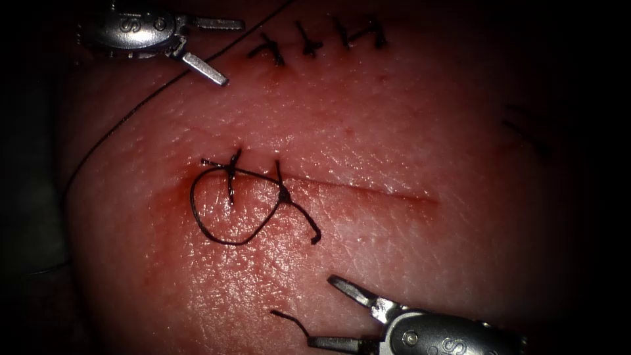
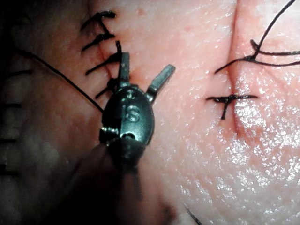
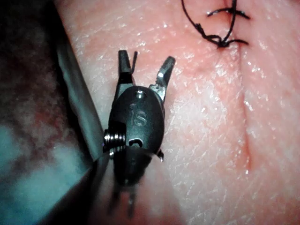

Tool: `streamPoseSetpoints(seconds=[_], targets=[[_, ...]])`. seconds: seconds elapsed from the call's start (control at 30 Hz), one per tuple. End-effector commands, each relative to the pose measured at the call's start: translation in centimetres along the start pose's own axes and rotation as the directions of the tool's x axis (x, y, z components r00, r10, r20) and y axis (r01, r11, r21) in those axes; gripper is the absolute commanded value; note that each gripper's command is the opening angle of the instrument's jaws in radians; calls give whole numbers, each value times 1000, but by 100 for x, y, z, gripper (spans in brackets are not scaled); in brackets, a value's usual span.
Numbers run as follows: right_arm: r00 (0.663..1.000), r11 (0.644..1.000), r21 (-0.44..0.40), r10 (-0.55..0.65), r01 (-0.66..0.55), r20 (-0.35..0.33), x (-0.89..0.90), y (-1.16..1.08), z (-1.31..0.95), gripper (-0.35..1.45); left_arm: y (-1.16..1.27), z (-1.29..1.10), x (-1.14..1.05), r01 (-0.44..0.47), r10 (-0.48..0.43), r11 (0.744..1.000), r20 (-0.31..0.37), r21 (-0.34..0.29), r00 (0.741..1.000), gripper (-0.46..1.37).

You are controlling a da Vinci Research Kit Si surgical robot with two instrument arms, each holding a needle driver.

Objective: Wound Closure
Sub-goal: Pick up suture

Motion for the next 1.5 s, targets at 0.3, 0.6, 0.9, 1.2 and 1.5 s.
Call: streamPoseSetpoints(seconds=[0.3, 0.6, 0.9, 1.2, 1.5], targets=[[1000, 1000, 3, 1, -1, 1, 0, 1, -1, 95, 6, 4, -2, -6, 6, 1000, -7, -21, 1000, 31], [1000, 1000, 5, 1, -1, 0, 1, 0, -2, 95, 41, 23, -13, -27, 19, 989, -59, -144, 998, 62], [1000, 1000, 9, 1, -1, -1, 1, 1, -3, 95, 80, 48, -26, -5, -15, 967, -78, -254, 997, 60], [1000, 1000, 8, 1, -1, -1, 1, 1, -3, 96, 90, 64, -28, 24, -58, 960, -116, -280, 992, 54], [1000, 1000, 0, 0, 0, 5, 0, 1, -2, 95, 97, 74, -28, 47, -87, 951, -119, -305, 989, 47]])
